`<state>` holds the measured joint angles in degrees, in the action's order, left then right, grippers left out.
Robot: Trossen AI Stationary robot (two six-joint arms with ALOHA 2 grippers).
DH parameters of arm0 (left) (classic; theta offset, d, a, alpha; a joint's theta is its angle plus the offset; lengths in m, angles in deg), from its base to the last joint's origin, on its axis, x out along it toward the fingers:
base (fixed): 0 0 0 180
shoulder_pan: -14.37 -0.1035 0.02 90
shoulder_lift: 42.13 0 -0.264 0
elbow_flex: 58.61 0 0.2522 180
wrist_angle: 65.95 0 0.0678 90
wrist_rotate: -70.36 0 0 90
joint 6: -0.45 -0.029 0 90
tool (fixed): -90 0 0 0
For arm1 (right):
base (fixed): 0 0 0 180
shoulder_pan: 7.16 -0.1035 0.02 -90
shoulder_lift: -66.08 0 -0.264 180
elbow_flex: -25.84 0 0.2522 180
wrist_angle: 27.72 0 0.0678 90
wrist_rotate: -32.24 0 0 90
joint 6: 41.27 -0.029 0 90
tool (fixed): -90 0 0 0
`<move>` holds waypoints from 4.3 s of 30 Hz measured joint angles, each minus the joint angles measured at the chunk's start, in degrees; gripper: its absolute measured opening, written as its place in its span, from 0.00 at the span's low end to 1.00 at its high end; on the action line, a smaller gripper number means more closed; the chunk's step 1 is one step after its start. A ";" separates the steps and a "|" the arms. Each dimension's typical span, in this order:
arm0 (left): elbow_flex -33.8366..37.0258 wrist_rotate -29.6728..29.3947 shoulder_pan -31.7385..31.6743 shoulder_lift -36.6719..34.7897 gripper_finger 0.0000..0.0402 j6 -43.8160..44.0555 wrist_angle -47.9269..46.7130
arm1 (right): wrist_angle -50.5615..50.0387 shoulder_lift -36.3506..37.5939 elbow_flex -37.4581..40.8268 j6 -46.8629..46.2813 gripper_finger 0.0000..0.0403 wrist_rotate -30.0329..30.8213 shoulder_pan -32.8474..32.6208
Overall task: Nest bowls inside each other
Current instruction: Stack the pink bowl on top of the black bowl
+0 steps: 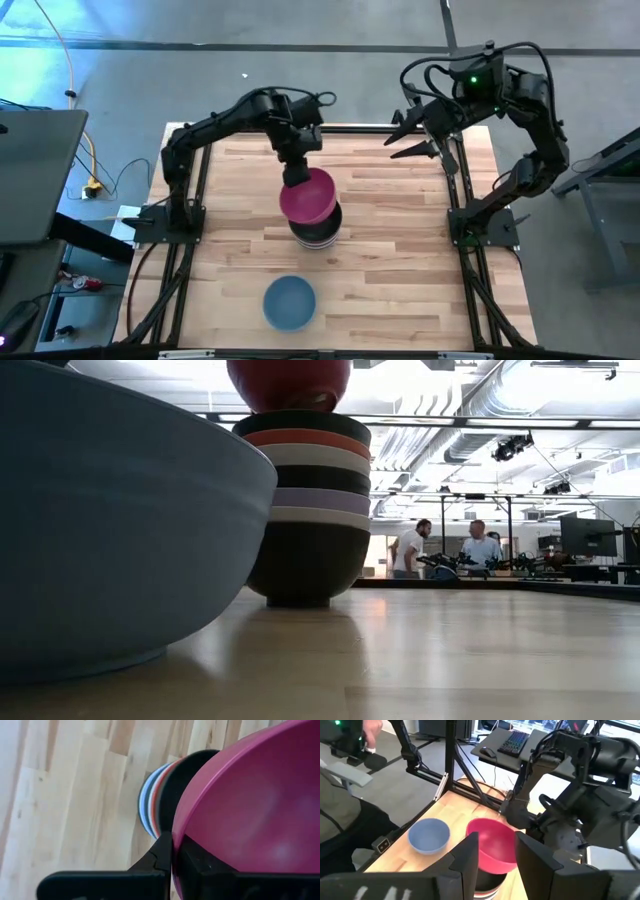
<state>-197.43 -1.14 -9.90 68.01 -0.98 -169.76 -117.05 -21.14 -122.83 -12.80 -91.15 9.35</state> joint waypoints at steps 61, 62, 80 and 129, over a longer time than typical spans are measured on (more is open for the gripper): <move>0.22 -8.66 6.40 5.37 0.00 5.28 0.04 | -0.51 -0.22 4.73 0.04 0.29 0.00 -0.01; 0.57 -8.67 6.50 5.34 0.00 5.30 0.06 | -0.50 -0.22 4.93 0.02 0.29 0.01 0.00; 6.54 -9.11 6.03 5.32 0.00 4.21 0.02 | -0.02 -0.22 5.03 0.46 0.29 0.00 -0.01; -2.82 -8.62 5.69 4.31 0.13 -6.41 0.02 | -1.75 -0.22 5.03 -0.01 0.29 0.00 -0.01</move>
<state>-200.25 -9.76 -4.20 72.32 -7.39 -169.73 -118.80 -21.36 -117.81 -12.81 -91.15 9.35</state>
